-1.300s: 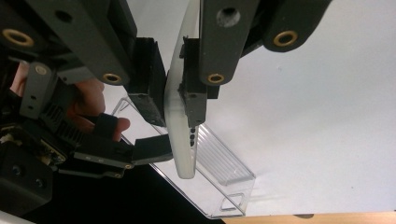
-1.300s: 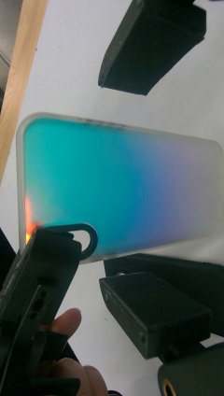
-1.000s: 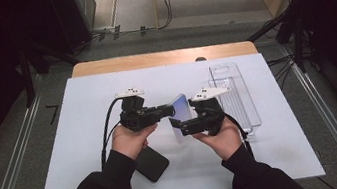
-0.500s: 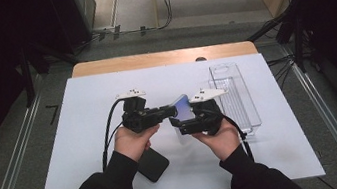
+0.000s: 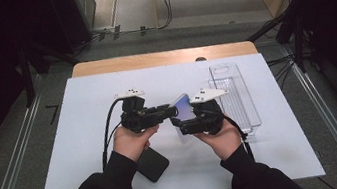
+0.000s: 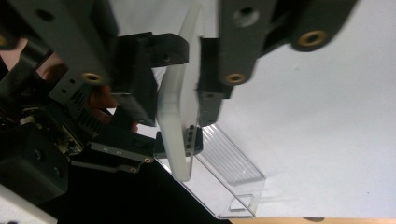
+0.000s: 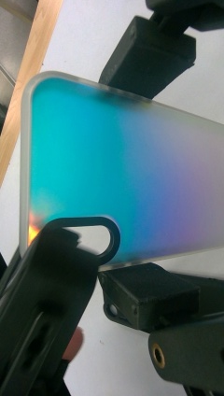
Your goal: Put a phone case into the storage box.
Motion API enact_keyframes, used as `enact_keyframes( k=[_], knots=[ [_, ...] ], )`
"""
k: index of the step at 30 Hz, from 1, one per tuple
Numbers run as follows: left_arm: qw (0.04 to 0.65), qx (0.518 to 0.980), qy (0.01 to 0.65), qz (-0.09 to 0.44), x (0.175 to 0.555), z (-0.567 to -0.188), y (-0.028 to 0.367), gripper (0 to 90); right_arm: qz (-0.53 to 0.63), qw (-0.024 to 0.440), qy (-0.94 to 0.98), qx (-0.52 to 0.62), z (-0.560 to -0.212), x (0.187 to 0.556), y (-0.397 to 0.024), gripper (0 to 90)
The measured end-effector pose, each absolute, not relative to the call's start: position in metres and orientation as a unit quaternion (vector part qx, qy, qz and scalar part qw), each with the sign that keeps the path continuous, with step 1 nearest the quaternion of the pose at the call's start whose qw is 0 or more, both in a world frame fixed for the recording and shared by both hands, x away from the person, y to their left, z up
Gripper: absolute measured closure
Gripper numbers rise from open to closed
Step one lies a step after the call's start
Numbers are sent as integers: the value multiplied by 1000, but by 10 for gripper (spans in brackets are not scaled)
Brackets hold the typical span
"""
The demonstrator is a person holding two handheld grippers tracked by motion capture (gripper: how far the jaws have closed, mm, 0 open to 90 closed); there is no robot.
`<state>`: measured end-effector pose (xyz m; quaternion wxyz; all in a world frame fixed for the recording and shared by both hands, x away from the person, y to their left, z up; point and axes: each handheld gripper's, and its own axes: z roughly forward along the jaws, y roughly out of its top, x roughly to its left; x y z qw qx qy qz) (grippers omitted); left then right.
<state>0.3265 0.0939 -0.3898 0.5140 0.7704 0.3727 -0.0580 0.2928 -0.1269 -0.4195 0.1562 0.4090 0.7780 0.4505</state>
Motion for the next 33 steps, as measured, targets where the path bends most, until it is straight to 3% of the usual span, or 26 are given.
enact_keyframes(
  k=[14, 33],
  knots=[
    [517, 774, 358, -71, 331, -382, 111, 365, 463, 136, 765, 426, -413, 299, -152, 147],
    [492, 814, 299, -71, 330, -395, 133, 329, 483, 85, 767, 414, -383, 307, -196, 147]
  ],
)
